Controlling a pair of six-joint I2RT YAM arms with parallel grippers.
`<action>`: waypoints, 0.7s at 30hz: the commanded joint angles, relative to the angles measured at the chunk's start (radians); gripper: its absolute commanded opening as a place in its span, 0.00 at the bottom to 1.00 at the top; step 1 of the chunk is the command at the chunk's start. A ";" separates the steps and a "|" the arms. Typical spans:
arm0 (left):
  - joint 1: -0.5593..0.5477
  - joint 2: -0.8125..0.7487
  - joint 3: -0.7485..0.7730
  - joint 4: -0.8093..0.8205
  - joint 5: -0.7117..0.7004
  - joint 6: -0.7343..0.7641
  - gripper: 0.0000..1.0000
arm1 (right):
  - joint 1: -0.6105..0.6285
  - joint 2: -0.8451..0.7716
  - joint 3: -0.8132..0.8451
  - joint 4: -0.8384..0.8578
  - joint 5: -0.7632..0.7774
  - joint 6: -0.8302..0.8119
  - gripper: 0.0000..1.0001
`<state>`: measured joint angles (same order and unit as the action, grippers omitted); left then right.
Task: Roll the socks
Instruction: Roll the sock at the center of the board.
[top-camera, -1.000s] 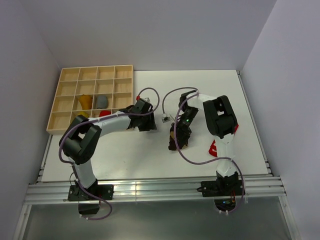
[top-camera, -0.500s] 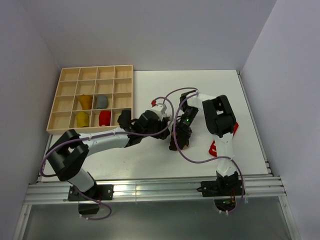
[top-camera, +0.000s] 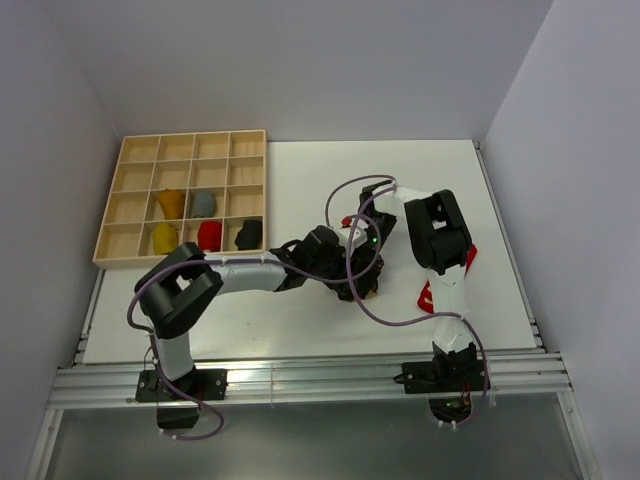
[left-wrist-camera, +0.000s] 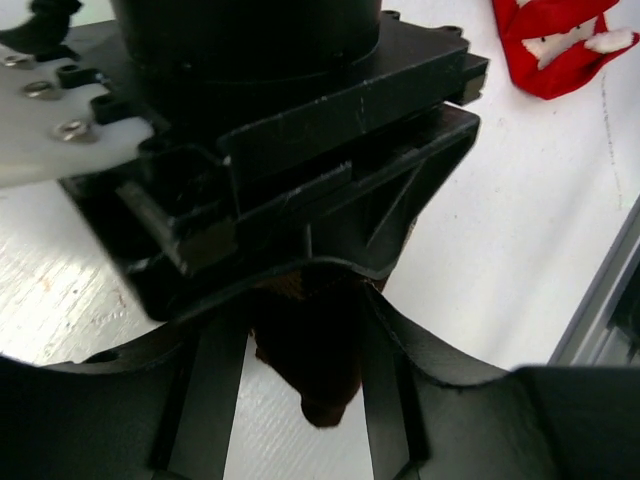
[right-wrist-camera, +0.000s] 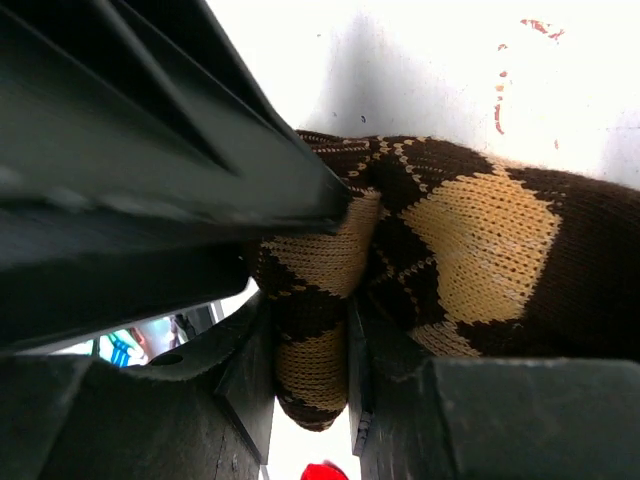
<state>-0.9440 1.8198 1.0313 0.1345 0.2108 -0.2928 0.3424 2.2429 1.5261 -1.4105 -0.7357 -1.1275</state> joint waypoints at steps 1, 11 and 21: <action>-0.003 0.038 0.061 0.007 0.041 0.032 0.50 | -0.008 0.037 0.016 -0.028 0.088 -0.008 0.20; -0.003 0.114 0.122 -0.120 0.018 -0.003 0.00 | -0.040 -0.095 -0.010 0.125 0.053 0.083 0.42; -0.006 0.147 0.157 -0.203 -0.030 -0.038 0.00 | -0.167 -0.289 -0.053 0.257 -0.088 0.181 0.67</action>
<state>-0.9424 1.9179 1.1751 0.0532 0.2138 -0.3191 0.2119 2.0331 1.4853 -1.2182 -0.7551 -0.9787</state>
